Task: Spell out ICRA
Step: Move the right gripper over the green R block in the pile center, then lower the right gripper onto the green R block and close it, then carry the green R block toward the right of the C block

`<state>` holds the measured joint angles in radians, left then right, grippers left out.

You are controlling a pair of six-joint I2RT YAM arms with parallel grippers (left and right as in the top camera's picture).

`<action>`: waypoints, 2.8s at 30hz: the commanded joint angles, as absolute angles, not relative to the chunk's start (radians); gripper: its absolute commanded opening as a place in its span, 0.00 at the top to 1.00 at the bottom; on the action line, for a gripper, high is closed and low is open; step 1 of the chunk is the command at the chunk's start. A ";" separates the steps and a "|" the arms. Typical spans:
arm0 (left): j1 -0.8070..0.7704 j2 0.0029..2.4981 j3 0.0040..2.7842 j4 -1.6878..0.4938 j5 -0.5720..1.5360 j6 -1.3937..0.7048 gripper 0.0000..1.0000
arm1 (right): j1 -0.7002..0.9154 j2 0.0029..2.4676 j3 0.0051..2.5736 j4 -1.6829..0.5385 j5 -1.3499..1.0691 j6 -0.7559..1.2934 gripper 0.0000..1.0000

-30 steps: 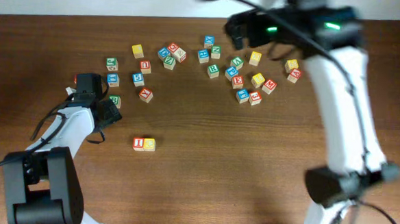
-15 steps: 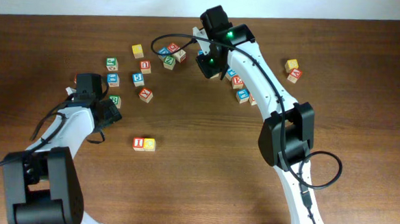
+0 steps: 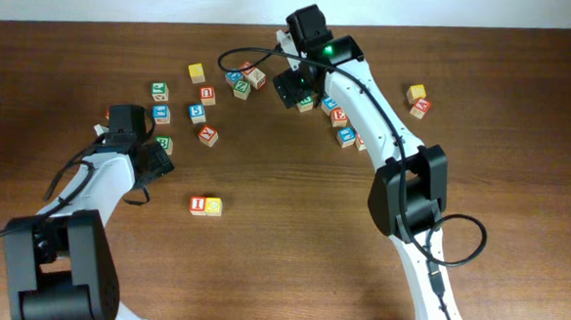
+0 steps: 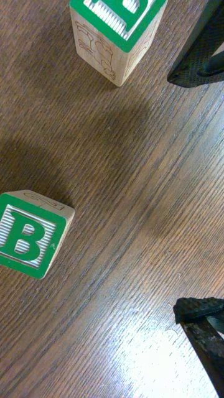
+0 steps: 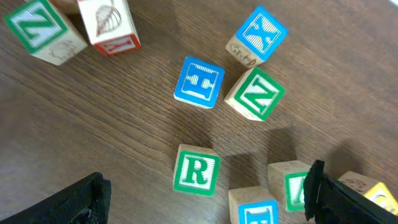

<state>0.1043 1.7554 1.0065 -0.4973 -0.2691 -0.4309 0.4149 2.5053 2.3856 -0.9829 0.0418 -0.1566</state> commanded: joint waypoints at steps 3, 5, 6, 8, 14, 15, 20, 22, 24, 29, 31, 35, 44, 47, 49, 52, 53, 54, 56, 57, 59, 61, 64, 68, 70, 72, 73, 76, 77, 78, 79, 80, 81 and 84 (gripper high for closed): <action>0.106 1.763 1.016 -0.498 -0.269 -0.433 0.01 | 0.408 2.574 2.372 -0.977 0.057 -0.153 0.25; 0.106 1.763 1.016 -0.498 -0.269 -0.433 0.01 | 0.408 2.589 2.372 -0.979 0.057 -0.153 0.25; 0.106 1.763 1.016 -0.498 -0.269 -0.433 0.01 | 0.408 2.593 2.372 -0.979 0.057 -0.153 0.25; 0.106 1.763 1.016 -0.498 -0.269 -0.433 0.01 | 0.406 2.600 2.372 -0.970 0.057 -0.153 0.25; 0.106 1.763 1.016 -0.498 -0.269 -0.433 0.01 | 0.405 2.603 2.372 -0.997 0.054 -0.139 0.57; 0.106 1.763 1.016 -0.498 -0.269 -0.433 0.01 | 0.405 2.604 2.372 -0.999 0.054 -0.139 0.57; 0.106 1.763 1.016 -0.498 -0.269 -0.433 0.01 | 0.405 2.606 2.372 -1.005 0.053 -0.138 0.61; 0.106 1.763 1.016 -0.498 -0.269 -0.433 0.01 | 0.405 2.606 2.372 -1.013 0.053 -0.138 0.68; 0.106 1.763 1.016 -0.498 -0.269 -0.433 0.01 | 0.405 2.606 2.372 -1.022 0.053 -0.138 0.70; 0.106 1.763 1.016 -0.498 -0.269 -0.433 0.01 | 0.405 2.597 2.373 -1.057 0.054 -0.138 0.71; 0.106 1.763 1.016 -0.498 -0.269 -0.433 0.01 | 0.405 2.586 2.373 -1.065 0.054 -0.138 0.74; 0.106 1.763 1.016 -0.498 -0.269 -0.433 0.01 | 0.405 2.553 2.374 -1.049 0.054 -0.138 0.73; 0.106 1.763 1.016 -0.498 -0.269 -0.433 0.01 | 0.405 2.555 2.374 -1.032 0.027 -0.138 0.76; 0.106 1.763 1.016 -0.498 -0.269 -0.433 0.01 | 0.405 2.543 2.375 -1.056 0.027 -0.138 0.86; 0.106 1.763 1.016 -0.498 -0.269 -0.433 0.01 | 0.406 2.528 2.375 -1.074 0.027 -0.138 0.86; 0.106 1.763 1.016 -0.498 -0.269 -0.433 0.01 | 0.405 2.505 2.375 -1.109 0.027 -0.126 0.86; 0.106 1.763 1.016 -0.498 -0.269 -0.433 0.01 | 0.405 2.498 2.375 -1.125 0.022 -0.110 0.86; 0.106 1.763 1.016 -0.498 -0.269 -0.433 0.01 | 0.405 2.495 2.375 -1.140 0.002 -0.106 0.86; 0.106 1.763 1.016 -0.498 -0.269 -0.433 0.01 | 0.406 2.491 2.375 -1.185 -0.092 -0.104 0.86; 0.106 1.763 1.016 -0.498 -0.269 -0.433 0.01 | 0.406 2.491 2.375 -1.208 -0.146 -0.104 0.86; 0.106 1.763 1.016 -0.498 -0.269 -0.433 0.01 | 0.406 2.491 2.375 -1.269 -0.225 -0.102 0.82; 0.106 1.763 1.016 -0.498 -0.269 -0.433 0.01 | 0.412 2.491 2.375 -1.321 -0.233 -0.075 0.81; 0.106 1.763 1.016 -0.498 -0.269 -0.433 0.01 | 0.422 2.491 2.375 -1.395 -0.233 -0.070 0.79; 0.106 1.763 1.016 -0.498 -0.269 -0.433 0.01 | 0.439 2.491 2.375 -1.480 -0.241 0.007 0.79; 0.106 1.763 1.016 -0.498 -0.269 -0.433 0.01 | 0.453 2.491 2.375 -1.499 -0.295 0.017 0.80; 0.106 1.763 1.016 -0.498 -0.269 -0.433 0.01 | 0.472 2.491 2.375 -1.511 -0.342 0.020 0.80; 0.106 1.763 1.016 -0.498 -0.269 -0.433 0.01 | 0.488 2.491 2.375 -1.517 -0.344 0.037 0.80; 0.106 1.763 1.016 -0.498 -0.269 -0.433 0.01 | 0.541 2.492 2.375 -1.522 -0.344 0.053 0.79; 0.106 1.763 1.016 -0.498 -0.269 -0.433 0.01 | 0.556 2.492 2.374 -1.518 -0.340 0.073 0.80; 0.106 1.763 1.016 -0.498 -0.269 -0.433 0.01 | 0.576 2.493 2.374 -1.512 -0.340 0.093 0.79; 0.106 1.763 1.016 -0.498 -0.269 -0.433 0.01 | 0.597 2.493 2.374 -1.505 -0.338 0.115 0.80; 0.106 1.763 1.016 -0.498 -0.269 -0.433 0.01 | 0.608 2.493 2.374 -1.503 -0.336 0.125 0.80; 0.106 1.763 1.016 -0.498 -0.269 -0.433 0.01 | 0.627 2.493 2.374 -1.499 -0.318 0.144 0.79; 0.106 1.763 1.016 -0.498 -0.269 -0.433 0.01 | 0.677 2.494 2.374 -1.491 -0.213 0.197 0.80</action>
